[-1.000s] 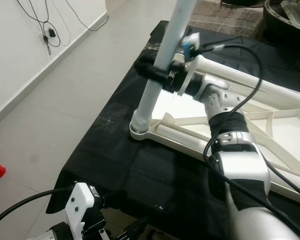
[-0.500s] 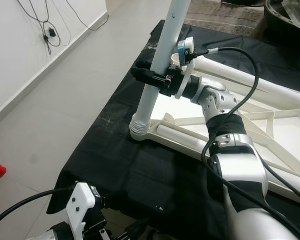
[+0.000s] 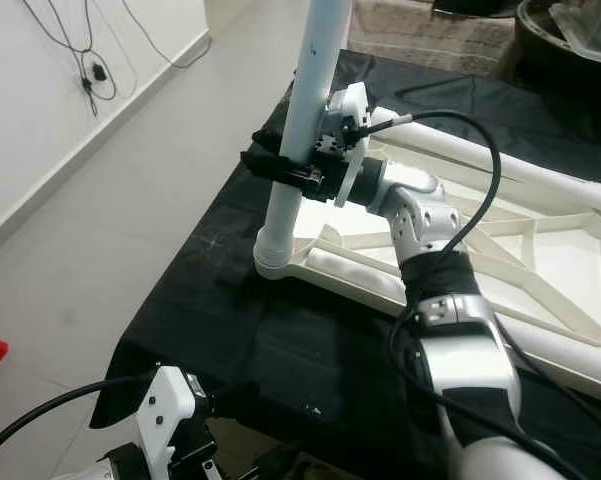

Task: Building children table

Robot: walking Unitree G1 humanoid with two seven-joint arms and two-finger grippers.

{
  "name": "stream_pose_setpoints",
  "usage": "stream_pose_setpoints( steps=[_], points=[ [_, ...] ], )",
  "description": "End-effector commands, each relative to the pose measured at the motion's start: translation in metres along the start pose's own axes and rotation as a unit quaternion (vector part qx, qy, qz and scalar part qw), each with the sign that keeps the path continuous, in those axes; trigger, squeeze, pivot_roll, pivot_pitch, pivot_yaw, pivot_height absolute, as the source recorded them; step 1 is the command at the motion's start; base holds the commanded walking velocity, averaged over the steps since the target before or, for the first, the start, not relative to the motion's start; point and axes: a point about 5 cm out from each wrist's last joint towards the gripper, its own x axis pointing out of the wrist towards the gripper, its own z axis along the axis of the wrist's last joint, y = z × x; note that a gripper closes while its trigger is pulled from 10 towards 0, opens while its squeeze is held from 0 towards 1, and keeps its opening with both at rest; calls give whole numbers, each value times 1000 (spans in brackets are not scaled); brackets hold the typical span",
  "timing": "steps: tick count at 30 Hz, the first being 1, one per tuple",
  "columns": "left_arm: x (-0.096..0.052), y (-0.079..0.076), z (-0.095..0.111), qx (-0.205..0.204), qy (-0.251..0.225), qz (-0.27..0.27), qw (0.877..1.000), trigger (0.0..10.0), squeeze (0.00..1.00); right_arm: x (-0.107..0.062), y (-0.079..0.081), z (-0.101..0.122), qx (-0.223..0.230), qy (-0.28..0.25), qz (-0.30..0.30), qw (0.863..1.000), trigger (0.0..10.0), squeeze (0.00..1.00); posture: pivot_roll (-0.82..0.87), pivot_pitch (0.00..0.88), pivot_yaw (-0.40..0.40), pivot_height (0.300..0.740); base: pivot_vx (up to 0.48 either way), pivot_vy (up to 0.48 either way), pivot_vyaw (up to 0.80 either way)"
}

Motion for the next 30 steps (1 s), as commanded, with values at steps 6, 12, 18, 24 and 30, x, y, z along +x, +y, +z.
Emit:
stream_pose_setpoints(
  steps=[6,12,18,24,30],
  points=[
    [-1,1,-7,0,18,-3,1000,10000,0,9,13,-38,38,62,-1,997,0,0,120,229,-30,740,0,0,0],
    [0,2,-7,1,18,-3,1000,10000,0,13,20,-41,41,68,-1,997,0,0,120,230,-30,740,0,0,0],
    [2,1,-7,1,16,-3,1000,10000,0,24,22,-44,33,93,-22,995,0,0,111,234,-39,740,0,0,0],
    [3,1,-7,1,13,-5,1000,10000,0,32,25,-44,15,113,-37,993,0,0,109,233,-45,740,0,0,0],
    [4,0,-8,1,13,-6,1000,10000,0,35,28,-45,4,129,-49,990,0,0,106,225,-47,740,0,0,0]
  ],
)
